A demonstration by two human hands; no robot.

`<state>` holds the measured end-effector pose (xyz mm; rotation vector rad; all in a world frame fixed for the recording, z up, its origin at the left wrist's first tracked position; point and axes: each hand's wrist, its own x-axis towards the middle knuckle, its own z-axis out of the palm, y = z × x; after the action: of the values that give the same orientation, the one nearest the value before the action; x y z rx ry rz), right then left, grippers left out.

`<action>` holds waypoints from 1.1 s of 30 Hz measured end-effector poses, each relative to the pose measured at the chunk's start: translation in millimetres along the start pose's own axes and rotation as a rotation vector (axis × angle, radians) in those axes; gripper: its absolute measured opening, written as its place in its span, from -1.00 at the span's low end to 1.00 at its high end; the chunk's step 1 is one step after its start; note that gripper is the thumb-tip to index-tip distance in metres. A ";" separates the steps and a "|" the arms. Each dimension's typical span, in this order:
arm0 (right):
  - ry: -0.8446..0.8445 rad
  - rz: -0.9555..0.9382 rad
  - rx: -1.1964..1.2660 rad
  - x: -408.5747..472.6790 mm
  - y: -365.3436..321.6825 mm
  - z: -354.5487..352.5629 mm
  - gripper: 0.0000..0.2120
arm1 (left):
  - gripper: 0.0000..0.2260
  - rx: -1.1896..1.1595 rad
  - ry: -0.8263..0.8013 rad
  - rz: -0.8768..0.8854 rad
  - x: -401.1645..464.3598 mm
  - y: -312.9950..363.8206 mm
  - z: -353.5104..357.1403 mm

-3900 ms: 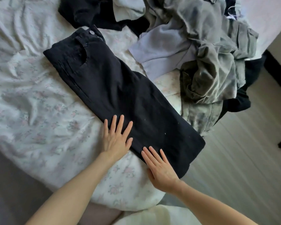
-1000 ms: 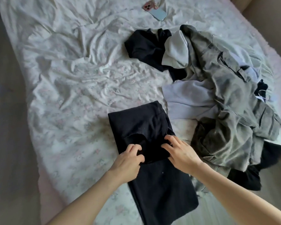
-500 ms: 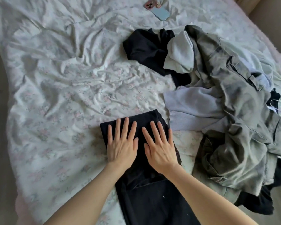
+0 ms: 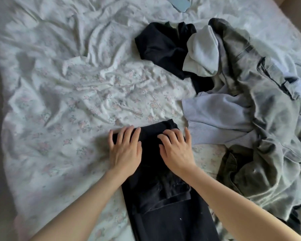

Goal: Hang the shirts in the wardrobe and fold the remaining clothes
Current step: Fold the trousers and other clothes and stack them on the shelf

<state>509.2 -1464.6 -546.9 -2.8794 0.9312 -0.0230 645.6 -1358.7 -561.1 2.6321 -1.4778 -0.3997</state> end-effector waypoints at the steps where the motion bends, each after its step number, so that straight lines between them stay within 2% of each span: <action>1: -0.076 -0.008 0.030 14.5 2.3 -8.1 -0.60 | -0.56 -0.027 -0.073 -0.056 10.1 -5.6 -7.9; 3: -0.349 -0.033 0.108 46.0 7.5 -20.3 -0.43 | -0.50 -0.088 -0.268 -0.097 30.9 -15.9 -20.4; 5: -0.649 -0.024 0.143 74.5 12.4 -28.7 -0.30 | -0.45 -0.083 -0.414 -0.042 43.5 -20.2 -30.8; 7: -0.799 -0.034 0.086 90.5 17.1 -33.6 -0.23 | -0.38 -0.159 -0.518 -0.060 46.2 -23.6 -37.4; 9: -0.838 -0.047 0.006 91.6 15.7 -37.9 -0.24 | -0.28 -0.274 -0.617 -0.120 41.5 -27.3 -40.9; 12: -0.697 -0.103 -0.065 75.1 9.0 -42.3 -0.41 | -0.29 -0.326 -0.650 -0.101 24.7 -28.7 -44.3; 16: -0.509 -0.171 -0.078 50.6 -0.6 -68.7 -0.57 | -0.58 -0.347 -0.449 -0.023 -4.3 -24.4 -63.5; 18: -0.429 -0.177 -0.085 52.4 -3.1 -89.1 -0.61 | -0.65 -0.368 -0.359 -0.029 -3.5 -23.1 -84.2; 24: -0.247 -0.166 -0.123 70.6 -8.7 -151.4 -0.63 | -0.69 -0.399 -0.205 -0.024 16.0 -15.4 -151.0; 27: -0.084 -0.148 -0.160 83.9 -7.7 -175.8 -0.70 | -0.70 -0.284 -0.009 -0.006 28.3 -8.8 -183.0; 30: 0.092 -0.128 -0.176 95.7 -6.4 -189.3 -0.73 | -0.81 -0.195 0.265 0.018 35.9 -3.0 -203.5; 33: 0.117 -0.137 -0.207 86.0 -5.4 -184.7 -0.73 | -0.77 -0.109 0.436 0.074 20.6 6.2 -200.2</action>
<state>572.9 -1529.9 -364.6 -3.1596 0.7960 -0.1152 705.4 -1388.2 -371.2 2.3694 -1.3570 0.0960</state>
